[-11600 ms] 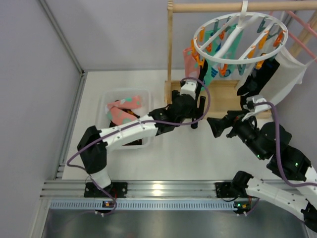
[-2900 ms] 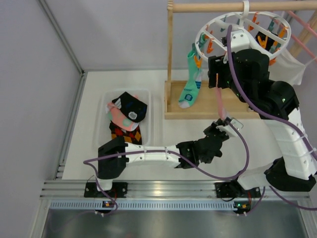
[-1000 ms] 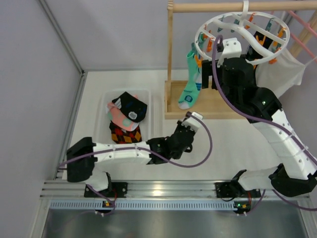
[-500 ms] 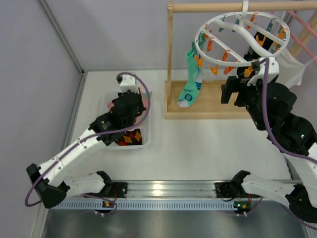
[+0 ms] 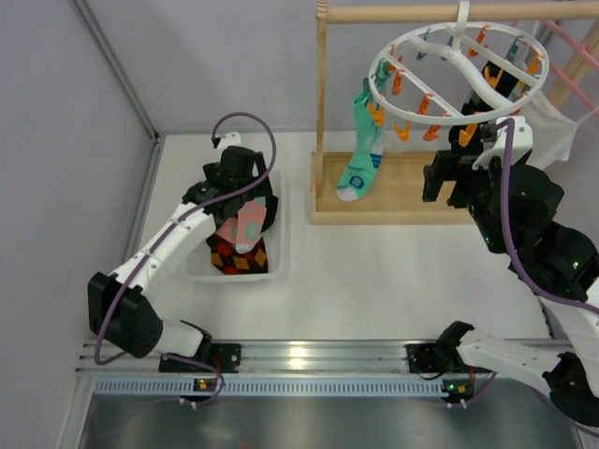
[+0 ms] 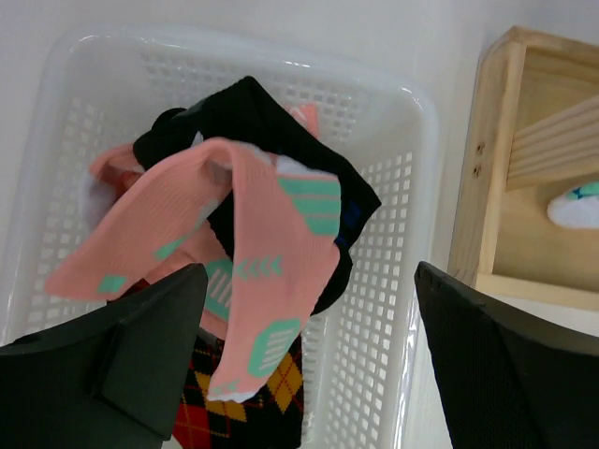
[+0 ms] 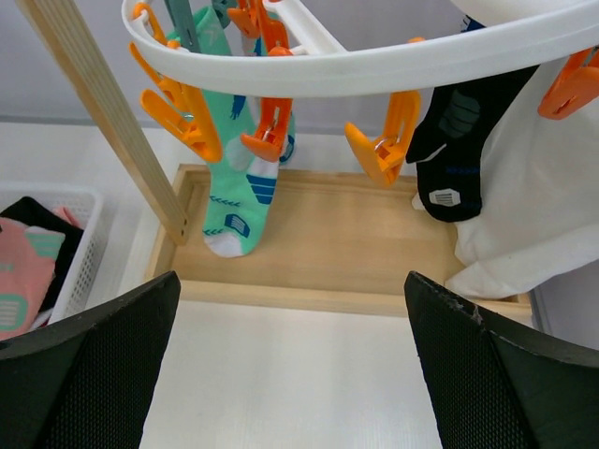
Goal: Remove the socks clipped to the hanger
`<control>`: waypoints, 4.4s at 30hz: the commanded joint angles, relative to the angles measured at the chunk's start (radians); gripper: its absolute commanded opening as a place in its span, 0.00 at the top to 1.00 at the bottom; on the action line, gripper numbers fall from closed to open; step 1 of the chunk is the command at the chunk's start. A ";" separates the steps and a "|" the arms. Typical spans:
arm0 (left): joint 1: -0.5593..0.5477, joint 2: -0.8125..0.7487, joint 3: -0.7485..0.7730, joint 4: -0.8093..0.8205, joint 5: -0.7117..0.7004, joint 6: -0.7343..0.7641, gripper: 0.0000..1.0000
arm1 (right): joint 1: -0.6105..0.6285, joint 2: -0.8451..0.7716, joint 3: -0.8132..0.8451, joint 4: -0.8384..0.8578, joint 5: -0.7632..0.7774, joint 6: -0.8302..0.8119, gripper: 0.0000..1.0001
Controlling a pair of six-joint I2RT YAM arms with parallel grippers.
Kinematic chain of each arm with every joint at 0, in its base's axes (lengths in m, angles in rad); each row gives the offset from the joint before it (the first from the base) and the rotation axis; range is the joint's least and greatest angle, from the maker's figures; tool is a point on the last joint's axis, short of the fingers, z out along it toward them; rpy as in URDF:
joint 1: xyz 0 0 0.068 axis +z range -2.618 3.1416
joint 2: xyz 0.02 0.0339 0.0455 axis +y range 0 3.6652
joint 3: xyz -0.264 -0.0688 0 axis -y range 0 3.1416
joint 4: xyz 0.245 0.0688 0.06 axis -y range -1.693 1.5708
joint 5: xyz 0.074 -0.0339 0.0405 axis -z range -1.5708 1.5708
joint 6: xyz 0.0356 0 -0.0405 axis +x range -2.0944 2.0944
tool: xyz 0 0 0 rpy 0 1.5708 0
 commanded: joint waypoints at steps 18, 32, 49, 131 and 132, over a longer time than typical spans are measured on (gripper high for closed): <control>-0.365 0.013 0.020 0.432 0.381 0.213 0.02 | -0.012 -0.241 -0.221 0.064 -0.074 0.075 0.01; -0.362 0.411 0.133 0.843 0.399 0.381 0.02 | -0.011 -0.472 -0.385 0.223 -0.396 0.039 0.01; -0.305 0.741 0.418 0.840 0.205 0.533 0.01 | -0.011 -0.554 -0.456 0.281 -0.640 -0.020 0.01; -1.009 0.806 0.581 0.822 -0.458 0.925 1.00 | 0.029 0.415 0.484 -0.247 0.032 -0.071 0.19; -1.010 0.806 0.579 0.822 -0.458 0.925 1.00 | 0.029 0.420 0.483 -0.239 0.036 -0.070 0.20</control>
